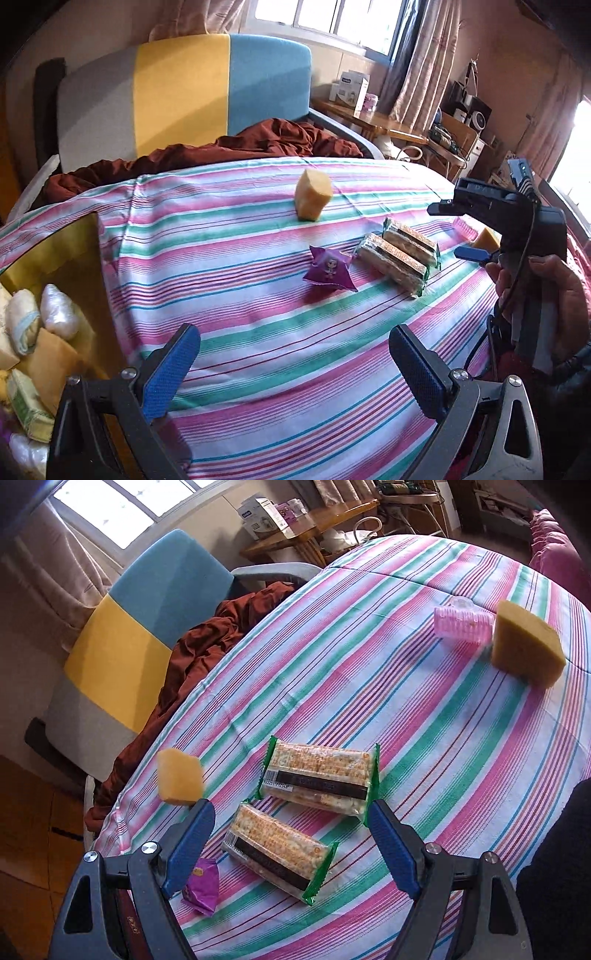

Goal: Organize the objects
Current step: 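Move both tools back toward the remaining items on the table, then grasp the purple snack packet with the left tool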

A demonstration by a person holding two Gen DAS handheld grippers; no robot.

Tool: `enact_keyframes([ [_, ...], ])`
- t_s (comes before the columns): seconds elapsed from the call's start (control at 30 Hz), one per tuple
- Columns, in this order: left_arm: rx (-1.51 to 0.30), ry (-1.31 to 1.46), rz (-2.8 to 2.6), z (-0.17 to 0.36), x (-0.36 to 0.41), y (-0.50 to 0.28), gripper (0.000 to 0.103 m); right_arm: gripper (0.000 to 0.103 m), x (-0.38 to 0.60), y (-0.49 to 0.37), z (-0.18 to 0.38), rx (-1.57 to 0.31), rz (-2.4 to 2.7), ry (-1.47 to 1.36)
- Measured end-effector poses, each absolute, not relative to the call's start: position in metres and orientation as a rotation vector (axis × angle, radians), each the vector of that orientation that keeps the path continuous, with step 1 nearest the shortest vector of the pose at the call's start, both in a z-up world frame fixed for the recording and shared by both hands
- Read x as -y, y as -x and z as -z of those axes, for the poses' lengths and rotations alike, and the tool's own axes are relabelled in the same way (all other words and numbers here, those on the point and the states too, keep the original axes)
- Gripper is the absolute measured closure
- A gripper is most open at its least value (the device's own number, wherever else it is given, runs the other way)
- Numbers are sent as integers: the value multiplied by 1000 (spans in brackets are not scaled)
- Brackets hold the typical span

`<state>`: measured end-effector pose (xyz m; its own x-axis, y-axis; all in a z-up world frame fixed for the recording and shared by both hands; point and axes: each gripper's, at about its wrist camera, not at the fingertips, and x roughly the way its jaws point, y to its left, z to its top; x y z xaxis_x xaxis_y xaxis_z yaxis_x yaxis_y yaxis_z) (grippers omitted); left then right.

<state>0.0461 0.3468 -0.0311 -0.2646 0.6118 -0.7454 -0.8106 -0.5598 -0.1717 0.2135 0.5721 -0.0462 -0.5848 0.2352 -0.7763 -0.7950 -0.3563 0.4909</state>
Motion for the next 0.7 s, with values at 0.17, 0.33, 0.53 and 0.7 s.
enact_keyframes([
  [0.17,-332,1048,-1890,47,-388,-40,7,17,-571,-205,52,-1212,-2020,858],
  [0.33,-373,1065,-1875,56,-424,-28,9,17,-566,-194,53,-1182,-2056,916],
  [0.53,-498,1049,-1828,70,-471,-19,11,17,-564,-186,55,-1153,-2069,960],
  [0.7,-574,1090,-1782,95,-498,-8,52,17,-563,-183,58,-1138,-2067,990],
])
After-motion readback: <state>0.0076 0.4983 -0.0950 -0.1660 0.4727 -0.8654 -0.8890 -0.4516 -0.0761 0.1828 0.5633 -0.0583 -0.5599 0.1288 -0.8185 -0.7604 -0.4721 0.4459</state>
